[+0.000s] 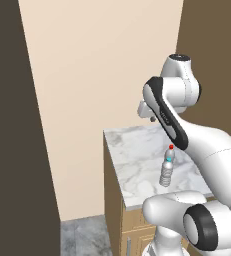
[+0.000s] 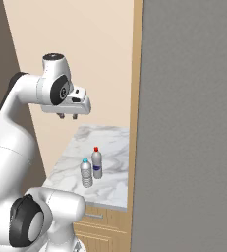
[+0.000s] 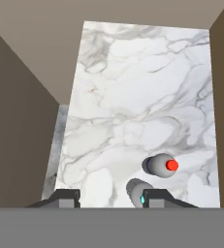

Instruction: Take the bottled waters from the counter and place them in the freezer to freeze. Close the freezer door after placing the bottles.

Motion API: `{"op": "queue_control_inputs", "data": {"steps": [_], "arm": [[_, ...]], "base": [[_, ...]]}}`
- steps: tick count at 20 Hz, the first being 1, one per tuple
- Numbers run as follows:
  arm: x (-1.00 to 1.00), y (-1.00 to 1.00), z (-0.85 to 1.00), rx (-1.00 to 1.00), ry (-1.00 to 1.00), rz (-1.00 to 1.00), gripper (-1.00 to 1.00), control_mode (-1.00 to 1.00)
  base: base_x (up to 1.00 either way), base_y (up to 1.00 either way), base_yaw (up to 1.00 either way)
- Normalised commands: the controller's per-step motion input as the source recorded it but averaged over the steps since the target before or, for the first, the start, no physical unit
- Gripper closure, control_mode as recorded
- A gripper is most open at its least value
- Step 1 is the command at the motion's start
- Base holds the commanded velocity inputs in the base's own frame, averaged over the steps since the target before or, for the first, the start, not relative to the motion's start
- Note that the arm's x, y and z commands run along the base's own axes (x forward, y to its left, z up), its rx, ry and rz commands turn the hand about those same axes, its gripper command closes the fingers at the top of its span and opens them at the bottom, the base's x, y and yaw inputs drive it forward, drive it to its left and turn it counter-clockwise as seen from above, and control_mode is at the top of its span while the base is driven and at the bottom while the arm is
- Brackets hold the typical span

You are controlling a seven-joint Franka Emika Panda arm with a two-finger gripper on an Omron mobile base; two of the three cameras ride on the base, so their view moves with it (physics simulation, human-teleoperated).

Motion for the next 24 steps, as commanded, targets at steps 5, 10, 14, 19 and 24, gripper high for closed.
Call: {"op": "queue_control_inputs", "data": {"steps": [5, 10, 14, 19, 24], "arm": [[0.0, 0.0, 0.0, 0.0, 0.0, 0.0, -1.0, 1.0], [0.0, 0.0, 0.0, 0.0, 0.0, 0.0, -1.0, 1.0], [0.0, 0.0, 0.0, 0.0, 0.0, 0.0, -1.0, 1.0], [0.0, 0.0, 0.0, 0.0, 0.0, 0.0, -1.0, 1.0], [0.0, 0.0, 0.0, 0.0, 0.0, 0.0, -1.0, 1.0]], "base": [[0.0, 0.0, 0.0], [0.0, 0.0, 0.0], [-0.01, 0.04, 0.0], [-0.06, 0.18, -0.05], [-0.07, 0.32, -0.1]]}}
